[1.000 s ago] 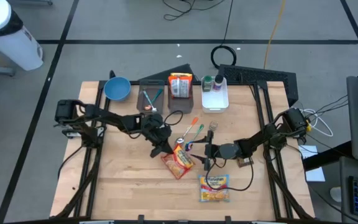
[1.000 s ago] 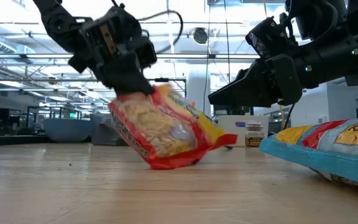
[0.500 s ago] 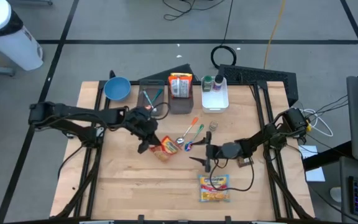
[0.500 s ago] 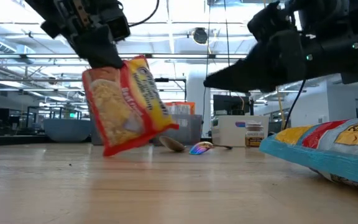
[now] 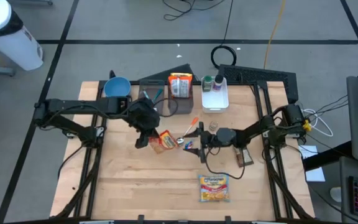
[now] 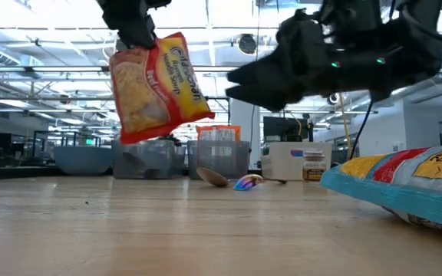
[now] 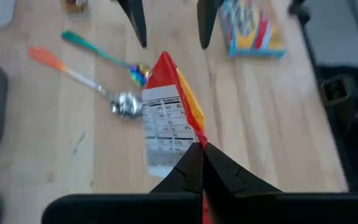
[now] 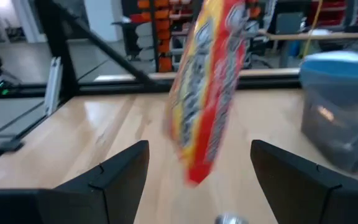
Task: Pick & Place Food Item
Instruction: Put the red noodle pack into the right black bin
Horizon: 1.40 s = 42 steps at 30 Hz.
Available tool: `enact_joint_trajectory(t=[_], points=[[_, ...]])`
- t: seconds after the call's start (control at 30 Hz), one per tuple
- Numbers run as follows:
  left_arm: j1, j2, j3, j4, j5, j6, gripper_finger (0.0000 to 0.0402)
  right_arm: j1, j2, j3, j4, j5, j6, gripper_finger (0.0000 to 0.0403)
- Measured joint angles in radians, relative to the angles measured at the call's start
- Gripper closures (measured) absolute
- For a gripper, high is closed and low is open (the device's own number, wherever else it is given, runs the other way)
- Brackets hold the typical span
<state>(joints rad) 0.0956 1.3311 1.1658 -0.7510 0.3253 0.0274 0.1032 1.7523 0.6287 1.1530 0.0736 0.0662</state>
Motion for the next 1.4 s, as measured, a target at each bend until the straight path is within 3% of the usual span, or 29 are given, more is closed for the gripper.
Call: enact_joint_trajectory(t=[0.23, 0.8, 1.23, 1.4], points=[[0.006, 0.147, 0.164, -0.151, -0.021, 0.088, 0.0401, -0.074, 0.0, 0.089, -0.112, -0.106, -0.003, 0.0129], [0.058, 0.281, 0.398, -0.24, -0.067, 0.224, 0.0401, -0.127, 0.0, 0.094, -0.087, -0.102, -0.018, 0.0129], [0.058, 0.301, 0.435, -0.164, -0.066, 0.278, 0.0401, -0.148, 0.0, 0.094, -0.071, -0.104, -0.02, 0.013], [0.058, 0.317, 0.435, -0.14, -0.066, 0.287, 0.0401, -0.149, 0.0, 0.094, -0.074, -0.104, -0.025, 0.0158]])
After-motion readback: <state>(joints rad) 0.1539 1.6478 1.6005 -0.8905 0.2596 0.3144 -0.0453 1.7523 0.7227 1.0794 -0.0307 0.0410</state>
